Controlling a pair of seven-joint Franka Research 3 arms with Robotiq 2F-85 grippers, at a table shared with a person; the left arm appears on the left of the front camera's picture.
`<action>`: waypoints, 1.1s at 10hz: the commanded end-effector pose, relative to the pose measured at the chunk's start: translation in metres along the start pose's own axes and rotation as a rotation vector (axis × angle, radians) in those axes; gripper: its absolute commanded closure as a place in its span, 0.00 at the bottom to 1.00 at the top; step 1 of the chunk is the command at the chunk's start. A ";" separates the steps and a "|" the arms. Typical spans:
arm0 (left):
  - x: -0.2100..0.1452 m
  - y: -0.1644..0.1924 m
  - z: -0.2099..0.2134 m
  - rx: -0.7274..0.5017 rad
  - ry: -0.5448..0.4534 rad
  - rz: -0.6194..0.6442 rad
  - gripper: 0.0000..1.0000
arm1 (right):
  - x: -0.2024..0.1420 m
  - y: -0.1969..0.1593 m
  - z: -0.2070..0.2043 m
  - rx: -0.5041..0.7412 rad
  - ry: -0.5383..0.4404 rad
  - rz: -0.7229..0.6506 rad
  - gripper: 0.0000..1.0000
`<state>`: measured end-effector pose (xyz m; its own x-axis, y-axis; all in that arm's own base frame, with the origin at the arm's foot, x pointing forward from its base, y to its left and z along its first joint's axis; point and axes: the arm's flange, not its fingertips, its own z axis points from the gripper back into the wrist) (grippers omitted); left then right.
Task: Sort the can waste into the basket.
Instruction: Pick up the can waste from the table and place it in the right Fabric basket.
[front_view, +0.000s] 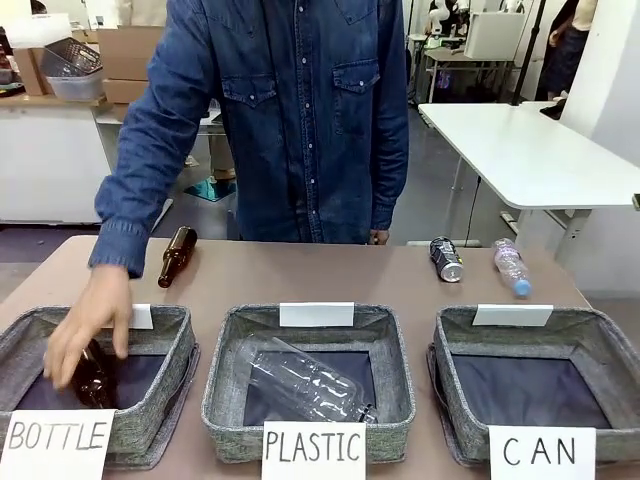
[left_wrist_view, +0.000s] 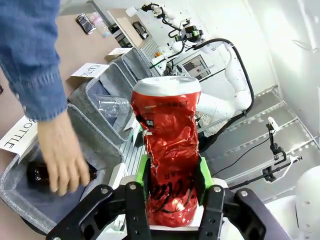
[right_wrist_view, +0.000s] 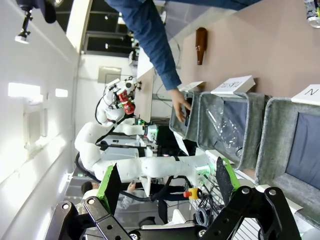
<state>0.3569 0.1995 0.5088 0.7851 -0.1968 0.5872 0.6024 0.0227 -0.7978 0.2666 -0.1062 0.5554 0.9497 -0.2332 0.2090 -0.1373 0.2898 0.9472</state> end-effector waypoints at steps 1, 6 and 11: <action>0.001 -0.006 0.006 0.003 0.004 0.012 0.83 | 0.002 0.001 -0.001 0.026 -0.010 0.024 0.00; 0.039 -0.003 -0.064 0.037 0.082 -0.043 0.56 | -0.008 0.008 0.025 -0.044 -0.003 -0.005 0.00; 0.112 -0.090 -0.273 0.079 0.313 -0.380 0.56 | -0.048 -0.034 0.119 -0.090 -0.015 -0.011 0.00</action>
<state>0.3638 -0.0581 0.6136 0.4663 -0.4958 0.7326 0.8171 -0.0757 -0.5714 0.1986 -0.1900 0.5451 0.9535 -0.2502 0.1680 -0.0662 0.3699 0.9267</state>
